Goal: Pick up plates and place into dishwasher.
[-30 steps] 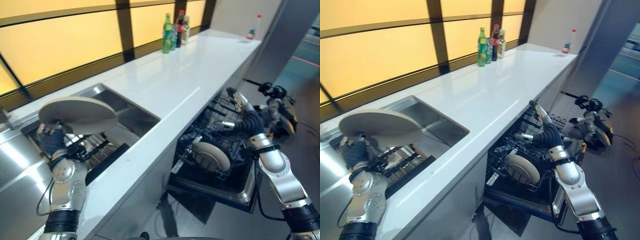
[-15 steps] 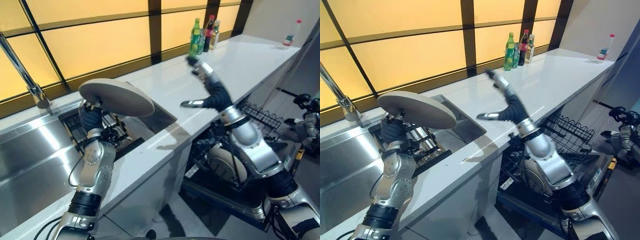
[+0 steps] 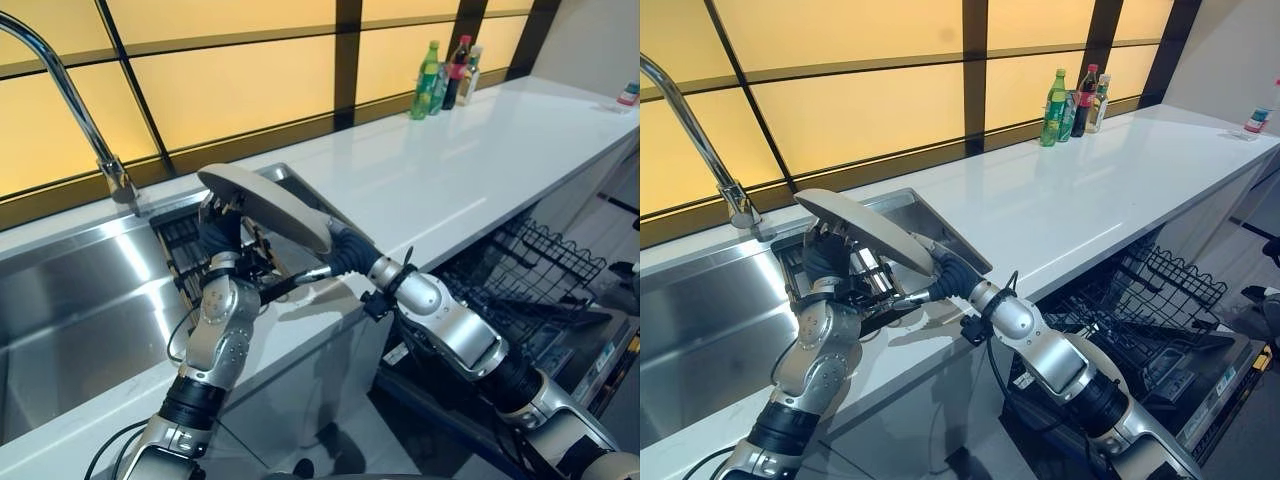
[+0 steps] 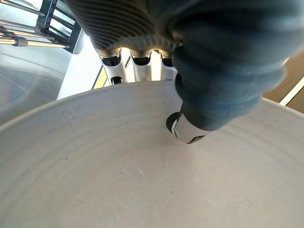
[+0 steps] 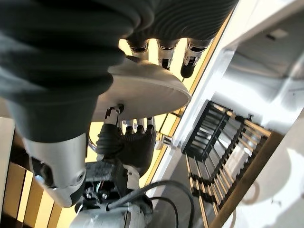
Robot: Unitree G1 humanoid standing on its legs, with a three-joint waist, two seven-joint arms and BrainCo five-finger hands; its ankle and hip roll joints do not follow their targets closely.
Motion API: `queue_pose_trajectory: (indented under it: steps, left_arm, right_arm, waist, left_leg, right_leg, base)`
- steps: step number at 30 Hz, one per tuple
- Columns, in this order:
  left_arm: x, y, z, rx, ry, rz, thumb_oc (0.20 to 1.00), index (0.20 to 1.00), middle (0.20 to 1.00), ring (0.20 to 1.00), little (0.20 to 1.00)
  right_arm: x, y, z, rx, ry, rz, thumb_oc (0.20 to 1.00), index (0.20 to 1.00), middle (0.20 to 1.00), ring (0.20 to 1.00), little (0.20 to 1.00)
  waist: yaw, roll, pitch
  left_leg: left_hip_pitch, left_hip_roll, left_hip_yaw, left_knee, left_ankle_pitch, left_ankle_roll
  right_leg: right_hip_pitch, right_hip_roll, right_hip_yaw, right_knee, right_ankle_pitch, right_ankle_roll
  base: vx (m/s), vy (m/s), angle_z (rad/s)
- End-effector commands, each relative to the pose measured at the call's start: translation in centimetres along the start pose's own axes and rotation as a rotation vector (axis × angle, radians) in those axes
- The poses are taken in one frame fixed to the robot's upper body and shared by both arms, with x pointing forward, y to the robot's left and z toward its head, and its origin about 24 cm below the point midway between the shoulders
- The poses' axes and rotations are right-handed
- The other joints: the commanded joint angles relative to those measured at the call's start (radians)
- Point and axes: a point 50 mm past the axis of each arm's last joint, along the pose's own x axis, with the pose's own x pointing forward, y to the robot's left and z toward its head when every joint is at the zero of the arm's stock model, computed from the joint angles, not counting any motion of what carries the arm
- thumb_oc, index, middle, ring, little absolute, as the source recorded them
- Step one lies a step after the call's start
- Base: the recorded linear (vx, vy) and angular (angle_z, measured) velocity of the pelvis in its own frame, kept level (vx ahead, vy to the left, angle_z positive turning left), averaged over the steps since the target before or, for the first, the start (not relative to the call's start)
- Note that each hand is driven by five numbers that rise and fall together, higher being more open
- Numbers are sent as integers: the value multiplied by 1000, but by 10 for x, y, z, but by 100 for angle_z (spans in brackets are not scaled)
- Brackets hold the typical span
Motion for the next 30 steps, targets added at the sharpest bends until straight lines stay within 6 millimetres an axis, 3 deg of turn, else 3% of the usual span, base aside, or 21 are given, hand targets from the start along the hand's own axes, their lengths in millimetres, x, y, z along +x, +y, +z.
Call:
queue_pose_trajectory:
  steps: [1, 7, 17, 18, 19, 20, 30]
  left_arm:
    - [12, -28, 23, -19, -117, -113, 200, 200, 200, 200, 200]
    - [6, -32, 19, -27, -91, -144, 200, 200, 200, 200, 200]
    - [2, -32, 11, -28, -34, -165, 200, 200, 200, 200, 200]
    - [1, -31, 10, -31, -28, -164, 200, 200, 200, 200, 200]
    - [0, -30, 10, -33, -24, -163, 200, 200, 200, 200, 200]
    - [0, -30, 10, -34, -21, -164, 200, 200, 200, 200, 200]
    - [-3, -29, 11, -24, -27, -181, 200, 200, 200, 200, 200]
  right_arm:
    - [16, 10, 47, -2, -200, 10, 1000, 1000, 1000, 1000, 1000]
    - [17, 9, 48, -12, -195, -51, 1000, 1000, 1000, 1000, 1000]
    - [17, -9, 52, -4, -223, -279, 1000, 1000, 1000, 1000, 1000]
    - [16, -9, 51, -9, -218, -281, 736, 736, 736, 736, 736]
    - [15, -9, 49, -10, -214, -280, 272, 272, 272, 272, 272]
    - [15, -9, 48, -14, -207, -274, 200, 200, 200, 200, 200]
    - [9, -13, 33, -53, -119, -207, 200, 200, 200, 200, 200]
  waist:
    - [25, -28, -52]
    - [35, -24, -54]
    - [47, -13, -62]
    - [47, -12, -63]
    - [47, -11, -63]
    - [48, -11, -65]
    - [47, -19, -69]
  left_leg:
    - [37, -65, 55, 28, -55, 58]
    - [40, -64, 45, 20, -53, 58]
    - [43, -77, 25, 12, -53, 65]
    - [44, -78, 24, 11, -53, 66]
    - [44, -79, 24, 11, -53, 67]
    - [44, -80, 23, 10, -54, 68]
    - [51, -83, 24, -1, -50, 70]
  right_leg:
    - [-100, 48, 6, 19, 114, -27]
    - [-94, 48, 2, 11, 114, -30]
    - [-95, 41, -10, 15, 115, -28]
    - [-95, 40, -9, 15, 115, -28]
    - [-94, 39, -9, 14, 115, -27]
    - [-94, 37, -9, 14, 115, -27]
    - [-91, 35, -15, 11, 118, -25]
  base:
    - [0, 0, 0]
    - [0, 0, 0]
    - [-8, 24, 3]
    - [6, 42, 1]
    - [9, 39, 1]
    - [11, 31, 0]
    - [2, 3, 0]
